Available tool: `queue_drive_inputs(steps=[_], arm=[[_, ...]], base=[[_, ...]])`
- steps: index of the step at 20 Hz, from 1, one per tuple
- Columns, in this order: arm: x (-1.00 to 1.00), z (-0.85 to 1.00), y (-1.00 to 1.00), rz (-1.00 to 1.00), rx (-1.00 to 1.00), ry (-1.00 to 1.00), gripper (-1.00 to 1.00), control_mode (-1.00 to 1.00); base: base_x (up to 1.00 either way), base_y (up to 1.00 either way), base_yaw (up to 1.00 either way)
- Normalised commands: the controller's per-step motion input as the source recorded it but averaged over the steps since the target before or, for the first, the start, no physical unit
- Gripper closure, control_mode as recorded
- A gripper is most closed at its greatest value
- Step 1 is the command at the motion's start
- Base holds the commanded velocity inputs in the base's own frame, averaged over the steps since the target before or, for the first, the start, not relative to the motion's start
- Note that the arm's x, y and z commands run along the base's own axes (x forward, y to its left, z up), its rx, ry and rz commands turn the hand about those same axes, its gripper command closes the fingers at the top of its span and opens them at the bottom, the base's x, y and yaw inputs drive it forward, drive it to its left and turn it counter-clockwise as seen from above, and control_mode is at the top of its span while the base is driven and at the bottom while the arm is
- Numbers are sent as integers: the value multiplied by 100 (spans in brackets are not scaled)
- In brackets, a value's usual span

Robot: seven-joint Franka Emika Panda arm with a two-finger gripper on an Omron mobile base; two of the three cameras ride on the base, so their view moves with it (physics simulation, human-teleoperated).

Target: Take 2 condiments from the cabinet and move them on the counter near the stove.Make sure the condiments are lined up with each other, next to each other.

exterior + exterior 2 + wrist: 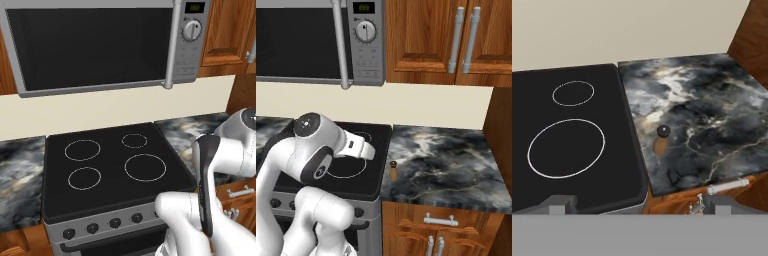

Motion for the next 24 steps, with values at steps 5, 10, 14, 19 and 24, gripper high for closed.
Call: queue_drive_inputs(steps=[5,10,14,19,24], arm=[[-7,0,26,0,-5,-3,-100,-100],[-4,0,31,0,0,-11,-100,-100],[-12,0,30,0,0,-11,-100,-100],[-25,0,29,0,4,-13,-100,-100],[-26,0,17,2,8,-12,-100,-100]], base=[[0,0,0],[0,0,0],[0,0,0],[0,0,0],[0,0,0]])
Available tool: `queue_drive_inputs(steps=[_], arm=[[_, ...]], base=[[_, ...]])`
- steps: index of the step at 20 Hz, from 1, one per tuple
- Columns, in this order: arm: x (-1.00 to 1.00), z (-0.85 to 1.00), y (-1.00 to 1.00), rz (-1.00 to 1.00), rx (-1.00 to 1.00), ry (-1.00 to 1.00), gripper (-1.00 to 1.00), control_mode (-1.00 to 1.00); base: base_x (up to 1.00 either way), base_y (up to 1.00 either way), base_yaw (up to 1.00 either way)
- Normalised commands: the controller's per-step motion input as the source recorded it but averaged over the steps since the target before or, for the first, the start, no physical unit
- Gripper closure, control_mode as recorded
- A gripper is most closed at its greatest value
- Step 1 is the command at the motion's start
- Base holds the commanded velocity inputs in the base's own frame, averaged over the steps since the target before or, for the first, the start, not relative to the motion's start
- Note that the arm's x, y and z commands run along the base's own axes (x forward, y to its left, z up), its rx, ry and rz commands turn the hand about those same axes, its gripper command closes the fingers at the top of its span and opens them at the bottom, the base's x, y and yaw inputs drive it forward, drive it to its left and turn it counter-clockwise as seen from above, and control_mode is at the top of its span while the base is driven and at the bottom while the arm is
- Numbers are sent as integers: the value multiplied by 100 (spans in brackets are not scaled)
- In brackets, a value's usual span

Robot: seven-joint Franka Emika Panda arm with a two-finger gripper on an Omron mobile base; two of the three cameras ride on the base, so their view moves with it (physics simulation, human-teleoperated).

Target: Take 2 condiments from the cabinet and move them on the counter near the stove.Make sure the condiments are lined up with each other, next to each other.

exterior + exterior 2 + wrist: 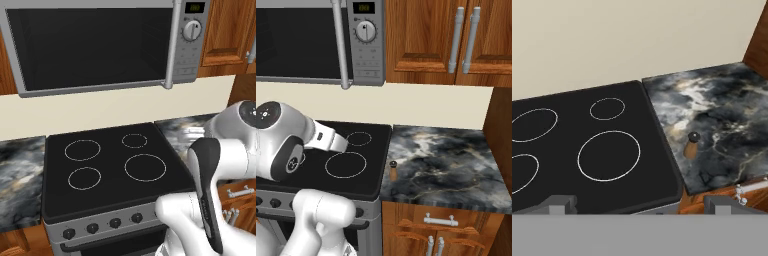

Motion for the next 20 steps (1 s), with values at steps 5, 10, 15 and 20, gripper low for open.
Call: queue_drive_inputs(steps=[5,10,15,20], arm=[[-24,0,7,9,7,-11,-100,-100],[-35,0,11,8,0,-15,-100,-100],[-46,1,13,1,-2,-15,-100,-100],[-48,2,8,0,-5,-16,-100,-100]], base=[[0,0,0],[0,0,0],[0,0,0],[0,0,0]])
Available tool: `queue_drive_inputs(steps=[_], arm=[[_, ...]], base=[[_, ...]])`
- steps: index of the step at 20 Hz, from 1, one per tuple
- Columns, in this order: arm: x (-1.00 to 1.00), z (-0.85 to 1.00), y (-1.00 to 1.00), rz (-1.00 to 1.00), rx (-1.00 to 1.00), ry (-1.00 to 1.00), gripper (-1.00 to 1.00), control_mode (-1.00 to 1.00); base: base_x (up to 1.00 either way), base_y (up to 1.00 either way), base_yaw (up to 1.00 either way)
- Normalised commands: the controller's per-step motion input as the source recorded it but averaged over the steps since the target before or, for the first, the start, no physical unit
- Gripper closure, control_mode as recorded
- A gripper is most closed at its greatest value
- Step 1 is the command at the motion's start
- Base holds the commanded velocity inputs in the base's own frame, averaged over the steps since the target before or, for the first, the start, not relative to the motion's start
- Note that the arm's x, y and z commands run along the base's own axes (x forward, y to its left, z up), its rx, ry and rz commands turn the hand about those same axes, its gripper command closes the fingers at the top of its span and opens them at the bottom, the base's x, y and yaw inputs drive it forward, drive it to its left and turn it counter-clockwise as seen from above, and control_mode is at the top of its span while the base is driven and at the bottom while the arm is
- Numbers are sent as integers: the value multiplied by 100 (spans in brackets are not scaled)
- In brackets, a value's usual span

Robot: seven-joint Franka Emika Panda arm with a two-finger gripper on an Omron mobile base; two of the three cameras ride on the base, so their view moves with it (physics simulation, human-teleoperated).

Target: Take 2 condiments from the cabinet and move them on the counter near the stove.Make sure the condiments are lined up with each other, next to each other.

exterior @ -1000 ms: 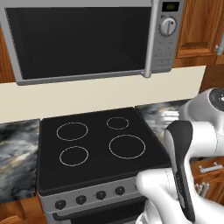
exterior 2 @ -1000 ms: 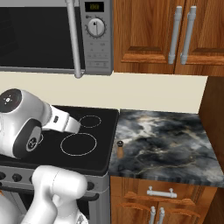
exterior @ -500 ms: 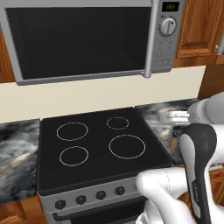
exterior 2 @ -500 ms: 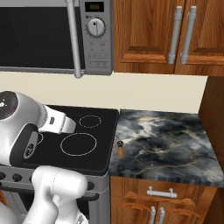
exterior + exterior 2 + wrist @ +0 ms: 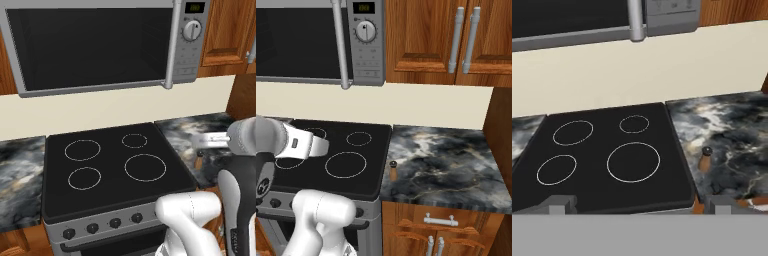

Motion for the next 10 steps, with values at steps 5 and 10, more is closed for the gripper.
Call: queue_drive_inputs(steps=[5,10], arm=[[-44,8,2,0,-5,-16,-100,-100],[-23,0,0,0,-1,-3,-100,100]], base=[[0,0,0],[-18,0,0]])
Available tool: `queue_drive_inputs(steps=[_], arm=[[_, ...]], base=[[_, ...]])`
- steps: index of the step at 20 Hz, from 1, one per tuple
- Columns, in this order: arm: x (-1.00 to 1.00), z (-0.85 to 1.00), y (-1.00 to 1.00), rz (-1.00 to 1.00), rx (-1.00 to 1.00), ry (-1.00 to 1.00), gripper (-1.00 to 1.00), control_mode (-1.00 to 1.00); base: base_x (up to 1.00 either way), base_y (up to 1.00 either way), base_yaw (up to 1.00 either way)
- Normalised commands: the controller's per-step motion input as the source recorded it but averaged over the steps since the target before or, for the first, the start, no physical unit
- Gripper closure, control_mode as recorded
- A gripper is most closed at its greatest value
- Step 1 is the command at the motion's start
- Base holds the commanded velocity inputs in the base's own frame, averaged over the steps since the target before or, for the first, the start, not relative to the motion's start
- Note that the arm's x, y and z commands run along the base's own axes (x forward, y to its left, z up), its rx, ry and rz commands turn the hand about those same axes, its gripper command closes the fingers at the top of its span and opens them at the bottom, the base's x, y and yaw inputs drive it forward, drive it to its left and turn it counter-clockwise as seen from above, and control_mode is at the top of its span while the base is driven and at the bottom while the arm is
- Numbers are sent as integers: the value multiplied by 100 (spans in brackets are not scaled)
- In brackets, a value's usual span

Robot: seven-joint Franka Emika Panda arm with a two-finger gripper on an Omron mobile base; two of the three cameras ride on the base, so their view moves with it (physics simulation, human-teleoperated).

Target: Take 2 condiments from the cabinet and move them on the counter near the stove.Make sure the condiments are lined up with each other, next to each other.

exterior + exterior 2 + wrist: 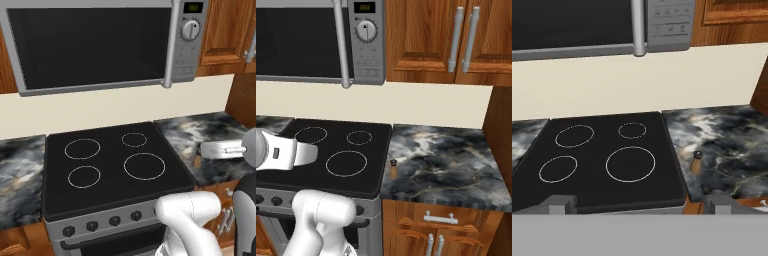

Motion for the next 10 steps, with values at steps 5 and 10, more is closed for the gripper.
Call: queue_drive_inputs(steps=[5,10], arm=[[0,0,0,0,0,0,-100,100],[0,0,0,0,0,0,-100,100]], base=[[-40,10,0],[-32,22,0]])
